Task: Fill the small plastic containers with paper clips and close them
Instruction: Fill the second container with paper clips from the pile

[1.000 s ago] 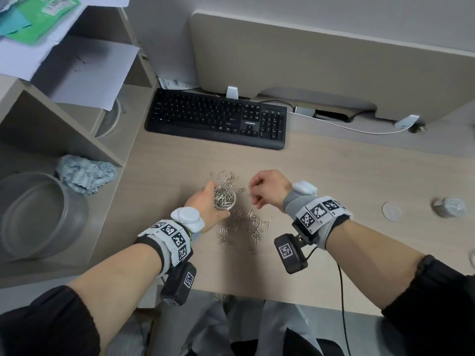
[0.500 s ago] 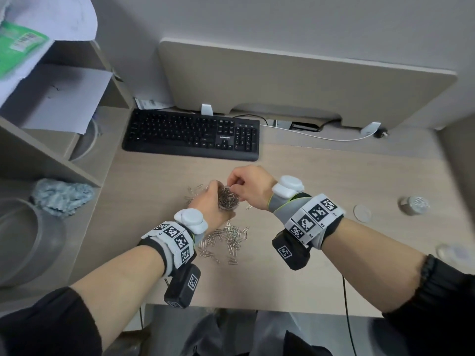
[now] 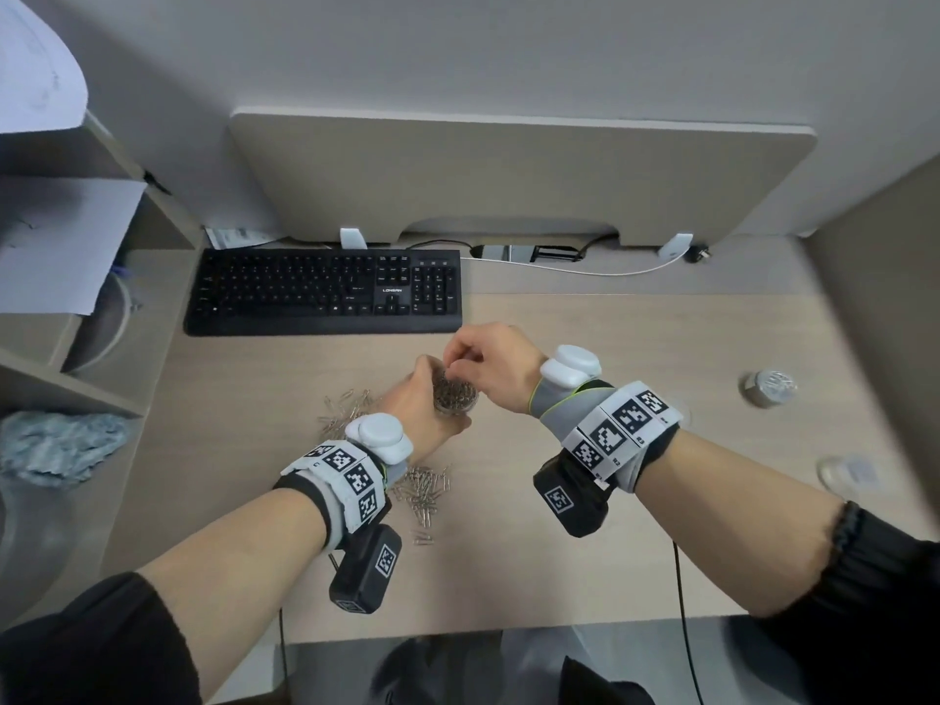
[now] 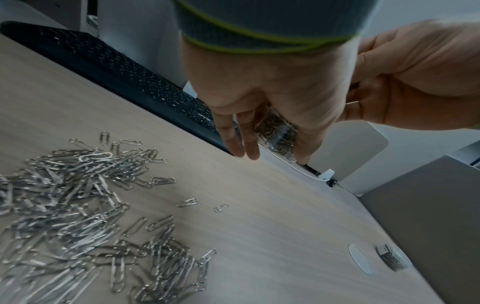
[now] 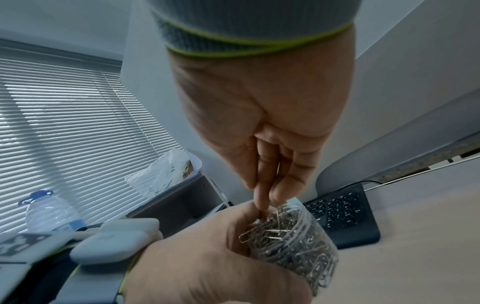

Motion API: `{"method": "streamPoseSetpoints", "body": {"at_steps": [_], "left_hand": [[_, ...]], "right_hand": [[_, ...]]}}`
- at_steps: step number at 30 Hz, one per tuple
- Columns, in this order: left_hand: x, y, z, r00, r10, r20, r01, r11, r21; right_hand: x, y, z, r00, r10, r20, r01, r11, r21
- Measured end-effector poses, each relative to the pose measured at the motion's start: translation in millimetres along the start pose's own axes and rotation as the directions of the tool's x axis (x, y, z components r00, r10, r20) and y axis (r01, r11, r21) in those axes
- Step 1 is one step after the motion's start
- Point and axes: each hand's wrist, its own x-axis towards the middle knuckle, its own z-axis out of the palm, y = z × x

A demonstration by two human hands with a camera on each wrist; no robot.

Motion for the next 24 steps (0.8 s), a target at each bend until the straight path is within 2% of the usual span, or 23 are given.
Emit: {"method": "streamPoseSetpoints", "body": {"at_steps": [4, 8, 11, 16, 19, 24], "left_hand": [[11.5, 21.0, 8.7, 0.999, 0.050, -0.004, -0.050, 0.999, -0.020], [22.0, 35.9, 17.6, 0.998, 0.069, -0.002, -0.069, 0.997, -0.037], [28.2, 41.4, 22.5, 0.997, 0.080, -0.002, -0.080, 0.996, -0.039], [37.5, 62.2, 38.3, 0.992, 0.120, 0.028, -0.119, 0.993, -0.027], [43.4, 74.1, 48.0, 0.988, 0.147, 0.045, -0.146, 0.989, -0.017], [54.0, 85.4, 60.0, 0.983, 0.181, 0.045, -0.179, 0.983, -0.029]], "right_hand": [[-7.7, 18.7, -15.5, 1.000, 0.009, -0.028, -0.009, 1.000, 0.005], [-10.6, 46.2, -29.6, 0.990, 0.049, -0.131, -0.039, 0.996, 0.082], [-12.8, 57.5, -35.3, 0.992, 0.072, -0.101, -0.065, 0.995, 0.077], [-22.7, 79.4, -52.0, 0.980, 0.124, -0.158, -0.097, 0.980, 0.172], [-32.2, 88.9, -60.2, 0.983, 0.129, -0.130, -0.111, 0.984, 0.140], [-40.4, 108.9, -75.2, 0.942, 0.220, -0.252, -0.144, 0.947, 0.287]]}}
